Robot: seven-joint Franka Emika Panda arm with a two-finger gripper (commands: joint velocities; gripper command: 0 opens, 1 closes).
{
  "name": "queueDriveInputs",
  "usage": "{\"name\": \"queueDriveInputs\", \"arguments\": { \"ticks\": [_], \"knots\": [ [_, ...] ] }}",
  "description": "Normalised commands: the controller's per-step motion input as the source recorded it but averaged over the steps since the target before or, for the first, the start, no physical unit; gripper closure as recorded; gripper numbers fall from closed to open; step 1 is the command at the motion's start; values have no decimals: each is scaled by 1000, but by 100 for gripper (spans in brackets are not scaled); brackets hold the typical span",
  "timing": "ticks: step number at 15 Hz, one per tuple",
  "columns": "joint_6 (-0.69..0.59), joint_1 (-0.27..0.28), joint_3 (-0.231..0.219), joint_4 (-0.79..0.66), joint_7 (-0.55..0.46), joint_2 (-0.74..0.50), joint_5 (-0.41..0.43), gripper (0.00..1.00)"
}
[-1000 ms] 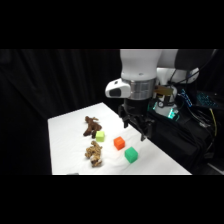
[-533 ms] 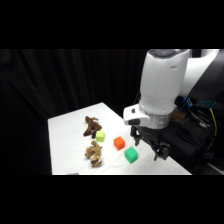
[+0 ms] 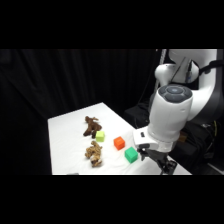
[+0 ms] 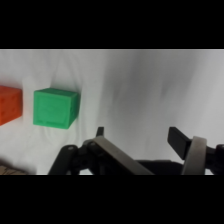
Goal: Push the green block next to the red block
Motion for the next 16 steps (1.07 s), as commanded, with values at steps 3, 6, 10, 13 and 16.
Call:
{"name": "queueDriveInputs", "arguments": {
  "ticks": [3,6,10,13,16],
  "knots": [
    [252,182,-129,5,161,173,-121,0],
    [252,180,-171,-7,153,95,-134,0],
    [201,60,-182,-46,61,-3,-108,0],
    [197,-139,-92,-107,-105,-42,11,0],
    [204,-284,65,-89,-301,3,197,0]
  ]
}}
